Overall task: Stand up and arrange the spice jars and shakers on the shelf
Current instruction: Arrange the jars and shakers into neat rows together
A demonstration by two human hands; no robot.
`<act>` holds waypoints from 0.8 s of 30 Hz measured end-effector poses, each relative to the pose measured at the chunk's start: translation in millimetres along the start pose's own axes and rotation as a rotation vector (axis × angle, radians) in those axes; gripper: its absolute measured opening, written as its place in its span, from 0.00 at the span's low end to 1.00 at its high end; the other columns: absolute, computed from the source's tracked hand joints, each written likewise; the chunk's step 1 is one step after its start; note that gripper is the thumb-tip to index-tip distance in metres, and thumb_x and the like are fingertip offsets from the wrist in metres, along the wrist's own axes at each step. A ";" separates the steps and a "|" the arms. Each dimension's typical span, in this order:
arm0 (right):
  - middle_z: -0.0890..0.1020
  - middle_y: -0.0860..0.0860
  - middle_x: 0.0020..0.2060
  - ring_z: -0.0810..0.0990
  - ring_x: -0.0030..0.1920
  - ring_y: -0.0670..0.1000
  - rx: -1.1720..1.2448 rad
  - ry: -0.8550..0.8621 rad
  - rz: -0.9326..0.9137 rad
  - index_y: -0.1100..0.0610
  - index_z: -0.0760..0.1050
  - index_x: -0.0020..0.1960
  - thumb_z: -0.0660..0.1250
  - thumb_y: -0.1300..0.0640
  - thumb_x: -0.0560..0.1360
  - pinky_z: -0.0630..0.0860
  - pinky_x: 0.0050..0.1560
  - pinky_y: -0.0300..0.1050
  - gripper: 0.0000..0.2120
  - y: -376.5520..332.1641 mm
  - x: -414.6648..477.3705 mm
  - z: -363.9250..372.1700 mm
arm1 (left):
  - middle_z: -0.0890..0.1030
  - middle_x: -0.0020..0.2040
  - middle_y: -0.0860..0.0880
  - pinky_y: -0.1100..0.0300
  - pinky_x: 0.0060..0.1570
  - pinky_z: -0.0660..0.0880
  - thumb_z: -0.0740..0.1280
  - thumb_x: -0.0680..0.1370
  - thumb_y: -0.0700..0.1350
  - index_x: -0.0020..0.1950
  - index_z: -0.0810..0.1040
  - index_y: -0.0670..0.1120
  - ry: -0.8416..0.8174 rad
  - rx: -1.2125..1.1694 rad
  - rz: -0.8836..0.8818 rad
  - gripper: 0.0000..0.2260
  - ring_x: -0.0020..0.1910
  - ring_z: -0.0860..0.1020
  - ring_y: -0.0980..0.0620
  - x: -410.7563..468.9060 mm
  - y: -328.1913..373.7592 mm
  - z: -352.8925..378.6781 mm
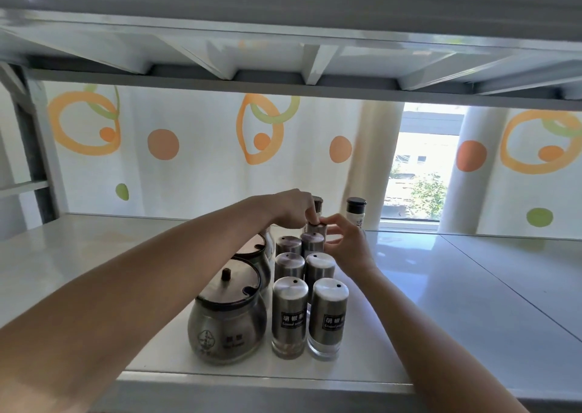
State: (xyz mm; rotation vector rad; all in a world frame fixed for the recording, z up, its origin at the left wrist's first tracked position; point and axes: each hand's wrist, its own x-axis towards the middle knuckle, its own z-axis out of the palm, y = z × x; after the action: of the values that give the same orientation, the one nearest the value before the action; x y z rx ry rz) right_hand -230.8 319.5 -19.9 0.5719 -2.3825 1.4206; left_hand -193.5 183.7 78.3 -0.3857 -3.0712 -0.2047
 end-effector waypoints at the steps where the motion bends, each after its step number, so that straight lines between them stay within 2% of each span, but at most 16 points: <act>1: 0.84 0.49 0.45 0.84 0.43 0.50 -0.006 -0.008 -0.006 0.38 0.74 0.42 0.76 0.60 0.64 0.80 0.50 0.56 0.20 1.2 3.5 2.9 | 0.77 0.66 0.46 0.59 0.63 0.71 0.55 0.74 0.29 0.65 0.78 0.47 0.002 0.006 -0.013 0.25 0.65 0.74 0.48 -0.6 -3.4 -0.5; 4: 0.84 0.48 0.45 0.83 0.46 0.49 -0.035 -0.048 -0.015 0.37 0.75 0.42 0.73 0.64 0.64 0.79 0.51 0.57 0.22 1.6 14.4 9.8 | 0.77 0.66 0.46 0.59 0.62 0.71 0.55 0.74 0.29 0.64 0.78 0.46 0.022 0.011 -0.042 0.24 0.65 0.74 0.48 -4.0 -11.9 -1.8; 8: 0.81 0.52 0.41 0.81 0.46 0.54 -0.060 -0.159 0.023 0.53 0.79 0.50 0.64 0.72 0.69 0.77 0.50 0.52 0.18 -8.9 25.6 7.6 | 0.77 0.66 0.46 0.59 0.63 0.71 0.55 0.74 0.29 0.65 0.78 0.45 0.025 0.008 -0.061 0.24 0.65 0.74 0.49 -9.4 -21.2 -2.2; 11: 0.85 0.57 0.46 0.83 0.49 0.59 -0.057 -0.216 0.006 0.50 0.81 0.42 0.67 0.67 0.71 0.79 0.53 0.56 0.12 -14.4 34.4 2.4 | 0.77 0.66 0.47 0.60 0.62 0.70 0.55 0.75 0.29 0.65 0.77 0.45 0.022 0.009 -0.067 0.24 0.65 0.74 0.49 -11.4 -24.0 -2.4; 14: 0.84 0.55 0.40 0.83 0.44 0.55 -0.124 -0.264 -0.004 0.53 0.81 0.38 0.70 0.57 0.73 0.78 0.55 0.55 0.05 -22.2 42.8 -1.9 | 0.77 0.65 0.46 0.59 0.62 0.71 0.55 0.75 0.30 0.65 0.77 0.46 0.028 0.009 -0.070 0.23 0.64 0.74 0.48 -13.5 -21.8 -2.5; 16: 0.83 0.58 0.37 0.82 0.41 0.57 -0.173 -0.286 0.000 0.58 0.80 0.36 0.69 0.53 0.73 0.77 0.53 0.55 0.11 -26.6 48.3 -3.6 | 0.78 0.65 0.46 0.59 0.61 0.72 0.55 0.75 0.30 0.65 0.77 0.46 0.032 0.017 -0.074 0.23 0.64 0.75 0.48 -13.2 -21.6 -2.6; 18: 0.83 0.66 0.41 0.82 0.41 0.60 -0.177 -0.324 0.000 0.68 0.79 0.41 0.68 0.51 0.73 0.76 0.54 0.58 0.18 -30.4 52.1 -3.3 | 0.78 0.65 0.46 0.58 0.62 0.73 0.56 0.75 0.30 0.65 0.78 0.46 0.034 0.028 -0.077 0.23 0.63 0.76 0.48 -13.3 -22.5 -3.1; 19: 0.82 0.68 0.43 0.80 0.40 0.58 -0.164 -0.346 -0.001 0.71 0.78 0.43 0.69 0.51 0.73 0.77 0.55 0.59 0.20 -32.6 52.9 -3.1 | 0.78 0.65 0.46 0.57 0.62 0.73 0.56 0.75 0.30 0.64 0.78 0.46 0.033 0.032 -0.079 0.23 0.63 0.76 0.48 -14.2 -23.1 -3.5; 21: 0.81 0.70 0.45 0.77 0.39 0.54 -0.141 -0.368 -0.002 0.72 0.78 0.45 0.70 0.51 0.72 0.77 0.50 0.54 0.22 -37.2 53.3 -1.4 | 0.78 0.64 0.45 0.57 0.62 0.74 0.56 0.75 0.30 0.64 0.78 0.46 0.033 0.040 -0.082 0.23 0.62 0.76 0.48 -16.9 -24.5 -4.6; 23: 0.80 0.71 0.45 0.73 0.38 0.52 -0.136 -0.379 -0.002 0.72 0.78 0.44 0.71 0.50 0.71 0.70 0.42 0.47 0.23 -39.6 53.0 0.5 | 0.78 0.64 0.45 0.57 0.61 0.74 0.56 0.75 0.31 0.63 0.78 0.45 0.031 0.046 -0.083 0.22 0.62 0.76 0.48 -19.0 -26.1 -5.2; 24: 0.79 0.72 0.45 0.72 0.38 0.52 -0.141 -0.377 -0.004 0.72 0.77 0.44 0.71 0.49 0.71 0.67 0.41 0.46 0.23 -40.2 53.1 1.4 | 0.79 0.63 0.45 0.57 0.60 0.74 0.57 0.75 0.31 0.63 0.79 0.45 0.030 0.048 -0.081 0.21 0.62 0.76 0.48 -19.3 -27.1 -5.3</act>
State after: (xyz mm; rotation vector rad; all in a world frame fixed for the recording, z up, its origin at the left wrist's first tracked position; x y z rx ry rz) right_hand -257.7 291.6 34.2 0.8705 -2.7390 1.2170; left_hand -181.5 152.3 79.0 -0.2543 -3.0586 -0.1384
